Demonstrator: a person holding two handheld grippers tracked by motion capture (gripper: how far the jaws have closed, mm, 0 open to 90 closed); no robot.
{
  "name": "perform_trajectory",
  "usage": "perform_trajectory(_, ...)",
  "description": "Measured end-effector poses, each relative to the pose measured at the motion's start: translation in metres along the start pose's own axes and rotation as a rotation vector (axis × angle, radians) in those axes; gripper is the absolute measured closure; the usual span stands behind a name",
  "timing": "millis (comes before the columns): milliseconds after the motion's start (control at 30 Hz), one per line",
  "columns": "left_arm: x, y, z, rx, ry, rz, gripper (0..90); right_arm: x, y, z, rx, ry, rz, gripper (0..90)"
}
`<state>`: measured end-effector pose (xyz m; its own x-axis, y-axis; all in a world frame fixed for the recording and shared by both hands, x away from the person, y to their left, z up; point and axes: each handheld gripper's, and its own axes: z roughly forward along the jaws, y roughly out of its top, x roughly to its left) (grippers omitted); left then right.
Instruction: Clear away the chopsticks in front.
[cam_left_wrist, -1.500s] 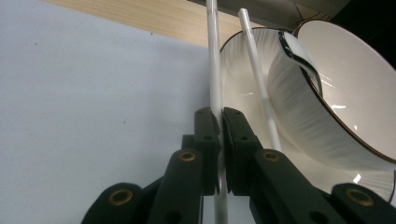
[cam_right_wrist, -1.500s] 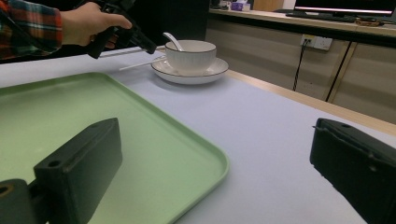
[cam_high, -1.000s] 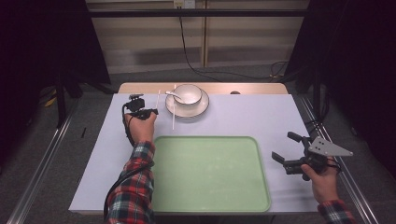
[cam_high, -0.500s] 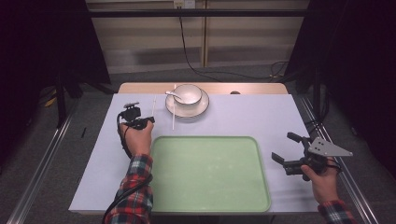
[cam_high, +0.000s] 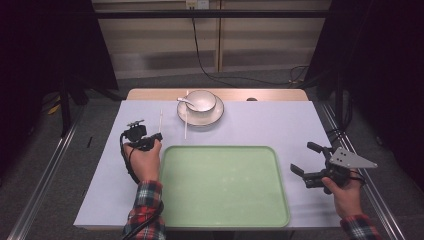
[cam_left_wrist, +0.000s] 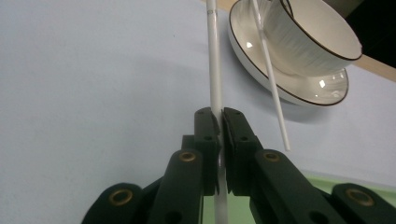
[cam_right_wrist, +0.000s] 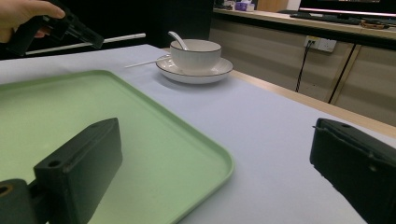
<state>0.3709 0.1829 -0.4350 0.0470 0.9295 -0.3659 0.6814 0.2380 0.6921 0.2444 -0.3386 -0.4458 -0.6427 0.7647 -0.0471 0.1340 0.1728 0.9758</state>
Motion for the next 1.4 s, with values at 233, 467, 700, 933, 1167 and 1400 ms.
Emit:
perform_trajectory(233, 0.0, -0.016, -0.005, 0.007, -0.016, -0.004, 85.4, 0.0, 0.0, 0.0, 0.0, -0.002, -0.01, 1.5)
perform_trajectory(467, -0.003, -0.027, -0.01, 0.018, -0.035, -0.02, 85.4, 0.0, 0.0, 0.0, 0.006, 0.002, -0.01, 1.5)
perform_trajectory(700, -0.01, -0.036, -0.02, 0.02, -0.046, -0.024, 85.4, 0.001, 0.0, -0.001, 0.005, -0.006, -0.003, 1.5)
perform_trajectory(933, -0.014, -0.044, -0.031, 0.024, -0.045, -0.008, 85.4, 0.001, 0.0, 0.0, 0.002, -0.001, -0.002, 1.5)
perform_trajectory(1167, -0.015, -0.057, -0.038, 0.028, -0.026, -0.018, 85.3, 0.0, 0.0, -0.001, 0.007, -0.001, -0.01, 1.5)
perform_trajectory(1400, -0.017, -0.067, -0.045, 0.031, -0.029, -0.011, 85.4, 0.001, 0.0, -0.001, 0.009, -0.003, -0.005, 1.5)
